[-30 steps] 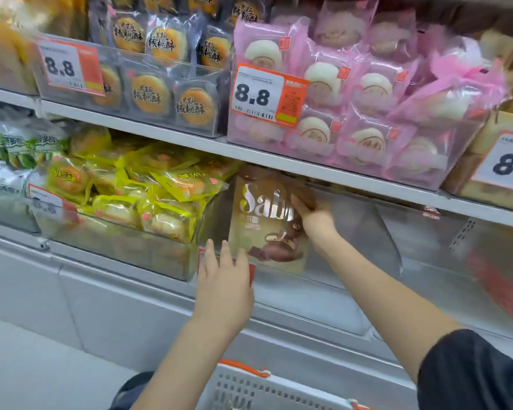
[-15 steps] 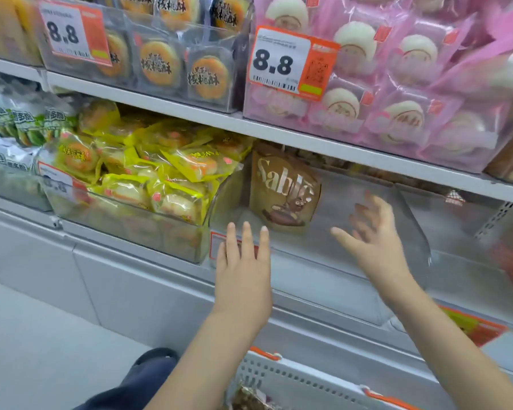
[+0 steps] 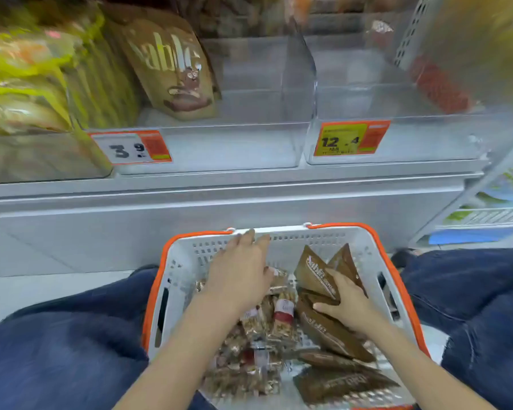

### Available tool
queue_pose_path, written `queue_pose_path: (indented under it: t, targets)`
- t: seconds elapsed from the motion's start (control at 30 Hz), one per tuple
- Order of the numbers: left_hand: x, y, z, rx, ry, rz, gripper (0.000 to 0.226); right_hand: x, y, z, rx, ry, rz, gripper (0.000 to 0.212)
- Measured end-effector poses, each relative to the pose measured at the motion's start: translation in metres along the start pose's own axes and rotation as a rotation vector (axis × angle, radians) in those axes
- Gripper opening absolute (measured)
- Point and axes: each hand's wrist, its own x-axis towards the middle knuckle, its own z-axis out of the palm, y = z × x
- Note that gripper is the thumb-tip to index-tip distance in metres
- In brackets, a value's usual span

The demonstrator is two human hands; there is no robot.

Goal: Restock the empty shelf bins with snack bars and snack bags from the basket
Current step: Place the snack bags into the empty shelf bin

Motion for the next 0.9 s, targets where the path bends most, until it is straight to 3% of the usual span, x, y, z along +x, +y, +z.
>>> queue_pose_path:
  t: [0.07, 0.23, 0.37, 0.47, 0.57, 0.67, 0.7, 0.8, 0.9]
  targets:
    - [-0.005, 0.008, 0.018, 0.023, -0.063, 0.041, 0.05, -0.003, 0.004, -0.001, 0.044, -0.035, 0.012, 0.075]
    - [-0.005, 0.01, 0.04, 0.179, -0.174, 0.07, 0.036, 0.001, 0.008, -0.006, -0.242, -0.008, -0.029, 0.026]
    - [-0.001, 0.005, 0.038, 0.12, -0.121, 0.062, 0.03, -0.004, 0.003, -0.017, -0.232, 0.039, -0.011, 0.025]
    - [0.007, 0.002, 0.031, 0.058, -0.071, 0.051, 0.028, -0.004, -0.02, -0.045, -0.329, 0.101, -0.107, 0.018]
    - [0.015, -0.005, 0.014, -0.042, -0.078, 0.033, 0.059, -0.013, -0.062, -0.09, -0.37, 0.091, -0.263, 0.011]
    - [0.02, -0.008, -0.004, -0.296, -0.059, 0.034, 0.086, -0.031, -0.101, -0.138, -0.305, 0.051, -0.393, 0.01]
    - [0.022, -0.008, -0.006, -0.394, -0.039, 0.045, 0.079, -0.037, -0.112, -0.151, -0.241, 0.04, -0.433, 0.009]
    - [0.025, -0.005, -0.012, -0.64, 0.047, 0.103, 0.012, -0.047, -0.131, -0.175, -0.05, -0.001, -0.485, 0.009]
    - [0.021, 0.0, -0.019, -0.656, 0.147, 0.031, 0.035, -0.042, -0.135, -0.176, -0.025, 0.074, -0.49, 0.02]
